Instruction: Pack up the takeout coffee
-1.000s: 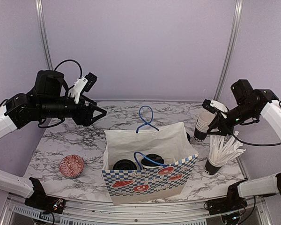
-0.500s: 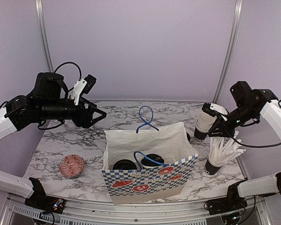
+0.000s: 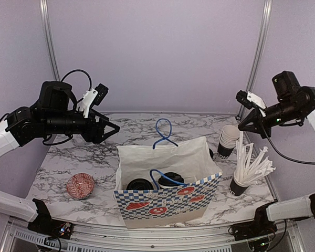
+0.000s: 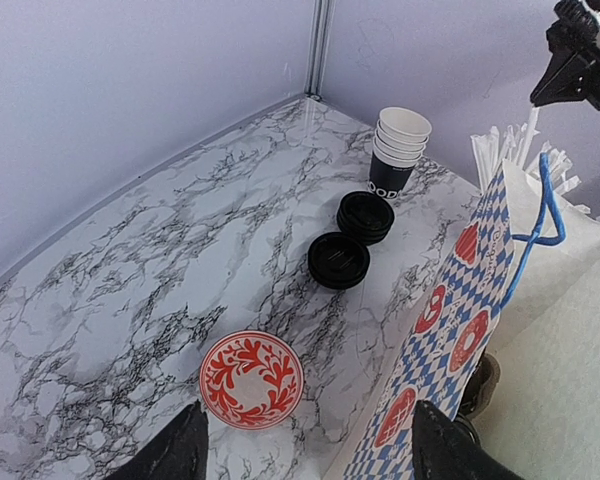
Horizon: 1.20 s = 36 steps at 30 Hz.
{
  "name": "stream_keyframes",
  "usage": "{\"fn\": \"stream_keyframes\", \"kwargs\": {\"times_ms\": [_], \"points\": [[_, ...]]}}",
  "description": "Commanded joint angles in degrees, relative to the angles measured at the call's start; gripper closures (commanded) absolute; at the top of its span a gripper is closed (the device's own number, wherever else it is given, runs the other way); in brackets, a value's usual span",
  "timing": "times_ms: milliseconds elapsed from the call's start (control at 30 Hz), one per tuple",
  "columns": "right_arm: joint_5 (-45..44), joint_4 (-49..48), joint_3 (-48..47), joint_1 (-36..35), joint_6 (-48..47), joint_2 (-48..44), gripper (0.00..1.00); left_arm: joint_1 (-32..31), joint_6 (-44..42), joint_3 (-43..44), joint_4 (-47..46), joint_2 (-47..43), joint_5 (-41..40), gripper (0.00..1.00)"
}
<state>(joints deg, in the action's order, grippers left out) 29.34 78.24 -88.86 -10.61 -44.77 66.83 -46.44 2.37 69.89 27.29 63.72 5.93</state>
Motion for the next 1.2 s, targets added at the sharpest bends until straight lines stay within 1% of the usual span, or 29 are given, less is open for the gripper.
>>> {"fn": "stream_keyframes", "kwargs": {"times_ms": [0, 167, 367, 433, 500, 633, 800, 933, 1033, 1133, 1167], "points": [[8.52, 0.51, -10.84, 0.04, 3.35, -2.95, 1.0, 0.25, -0.56, 0.73, -0.02, 0.67, -0.68, 0.29], [15.6, 0.51, -23.58, 0.56, 5.42, -3.5, 1.0, 0.25, -0.7, 1.26, 0.4, 1.36, -1.06, 0.29], [23.28, 0.42, -38.18, 1.23, 5.47, -0.85, 1.0, 0.25, -0.3, 2.03, 0.87, 1.98, -1.77, 0.29], [27.22, 0.36, -41.55, 2.22, 5.84, 0.43, 1.0, 0.24, 0.05, 2.14, 0.83, 2.07, -2.01, 0.29], [32.32, 0.35, -42.22, 2.76, 6.2, 1.18, 1.0, 0.24, 0.4, 2.11, 0.87, 2.22, -2.19, 0.29], [38.3, 0.42, -40.34, 2.9, 6.3, 2.25, 1.0, 0.22, 1.02, 2.31, 1.05, 2.2, -2.56, 0.29], [42.93, 0.34, -35.33, 2.81, 4.34, 3.35, 1.0, 0.27, 1.56, 2.18, 1.02, 2.11, -3.04, 0.29], [39.93, -1.29, -27.21, 0.77, 2.53, 3.17, 1.0, 0.25, 1.68, 1.64, 1.02, 2.67, -2.71, 0.29], [37.22, -4.85, -18.51, -3.18, 4.09, 1.96, 1.0, 0.24, 1.61, 1.1, 1.01, 3.18, -2.64, 0.29], [36.26, -9.24, -10.72, -5.49, 6.66, 0.93, 1.0, 0.27, 1.32, 0.55, 0.94, 3.54, -2.75, 0.29], [35.93, -9.46, -9.03, -6.78, 6.6, 1.04, 0.98, 0.26, 1.23, 0.24, 0.88, 3.74, -2.81, 0.29]]}}
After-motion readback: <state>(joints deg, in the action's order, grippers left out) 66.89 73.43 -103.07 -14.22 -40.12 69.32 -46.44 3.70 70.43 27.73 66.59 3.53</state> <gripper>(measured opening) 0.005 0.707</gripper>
